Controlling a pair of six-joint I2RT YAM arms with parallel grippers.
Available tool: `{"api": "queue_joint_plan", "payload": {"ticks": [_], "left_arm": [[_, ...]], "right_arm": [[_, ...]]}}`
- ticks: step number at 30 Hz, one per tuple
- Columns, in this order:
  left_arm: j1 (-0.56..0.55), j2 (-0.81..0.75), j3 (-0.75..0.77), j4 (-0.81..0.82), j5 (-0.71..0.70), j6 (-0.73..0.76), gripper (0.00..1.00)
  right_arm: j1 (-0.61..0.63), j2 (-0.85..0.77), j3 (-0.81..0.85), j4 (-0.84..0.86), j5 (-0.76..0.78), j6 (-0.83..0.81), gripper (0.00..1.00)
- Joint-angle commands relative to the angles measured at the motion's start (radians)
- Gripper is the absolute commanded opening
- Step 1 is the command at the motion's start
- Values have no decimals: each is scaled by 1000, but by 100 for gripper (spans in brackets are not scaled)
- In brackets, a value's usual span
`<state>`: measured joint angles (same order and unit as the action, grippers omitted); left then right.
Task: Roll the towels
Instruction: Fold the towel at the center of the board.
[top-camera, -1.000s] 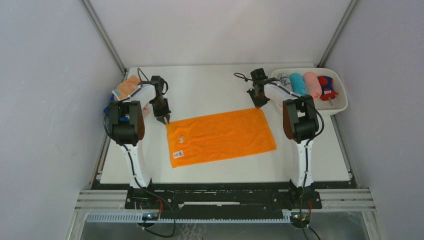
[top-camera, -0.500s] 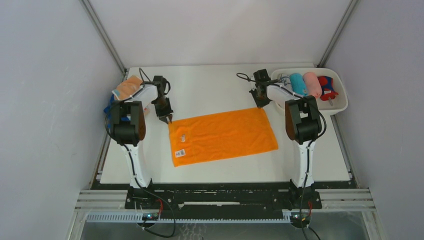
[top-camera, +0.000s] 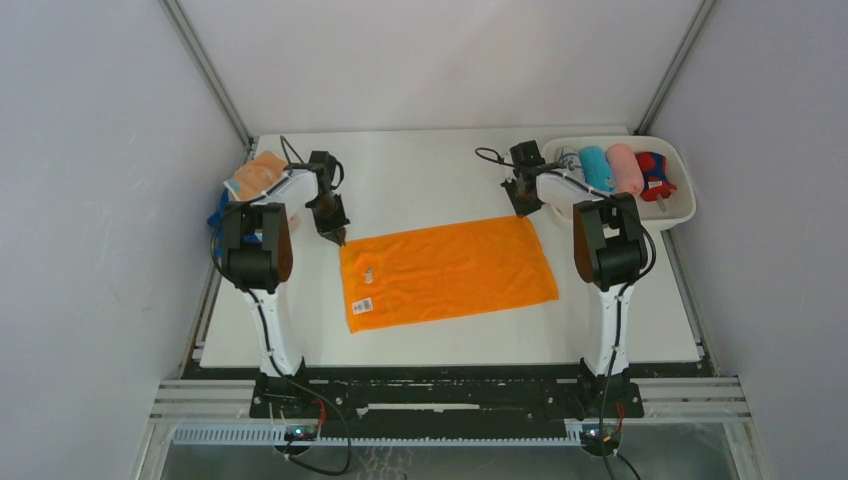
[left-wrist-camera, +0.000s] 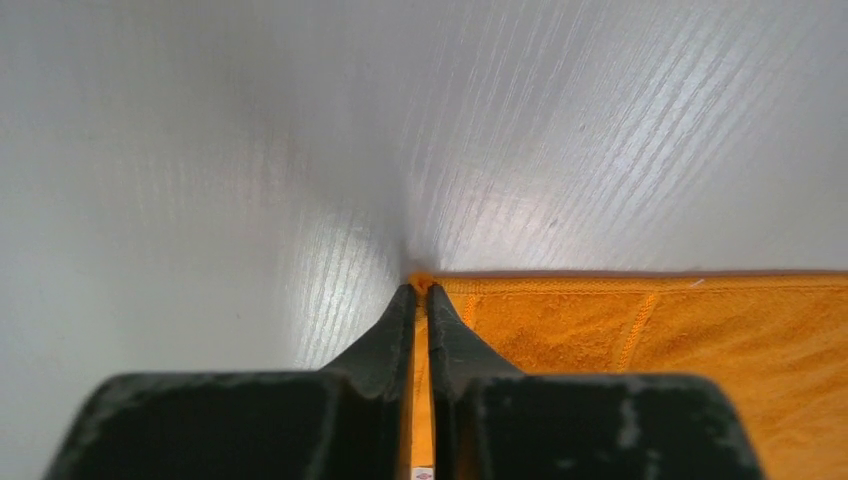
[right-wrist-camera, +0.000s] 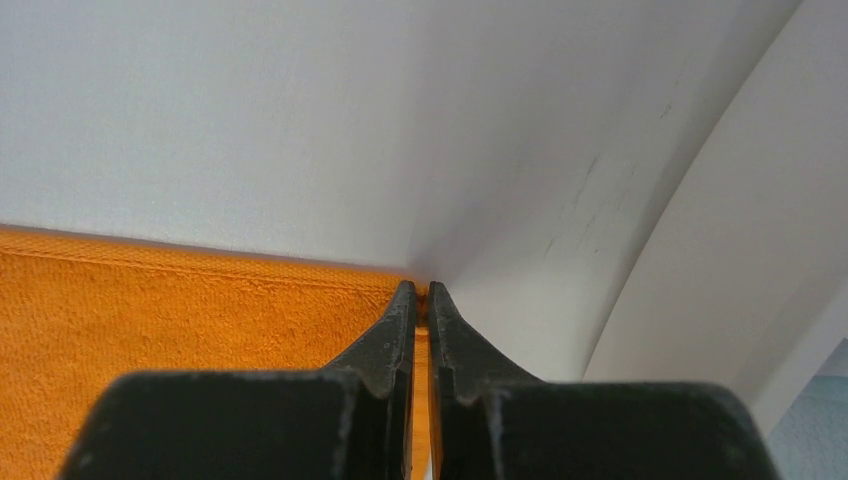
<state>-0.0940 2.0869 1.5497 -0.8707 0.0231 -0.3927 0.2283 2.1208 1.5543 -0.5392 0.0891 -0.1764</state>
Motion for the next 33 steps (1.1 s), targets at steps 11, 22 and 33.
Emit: {"api": "queue_joint_plan", "payload": {"ticks": [11, 22, 33], "left_arm": [[27, -59, 92, -5, -50, 65, 0], [36, -152, 102, 5, -72, 114, 0], [32, -351, -108, 26, -93, 50, 0]], "right_arm": [[-14, -76, 31, 44, 8, -18, 0], [-26, -212, 3, 85, 4, 18, 0], [-24, -409, -191, 101, 8, 117, 0]]}}
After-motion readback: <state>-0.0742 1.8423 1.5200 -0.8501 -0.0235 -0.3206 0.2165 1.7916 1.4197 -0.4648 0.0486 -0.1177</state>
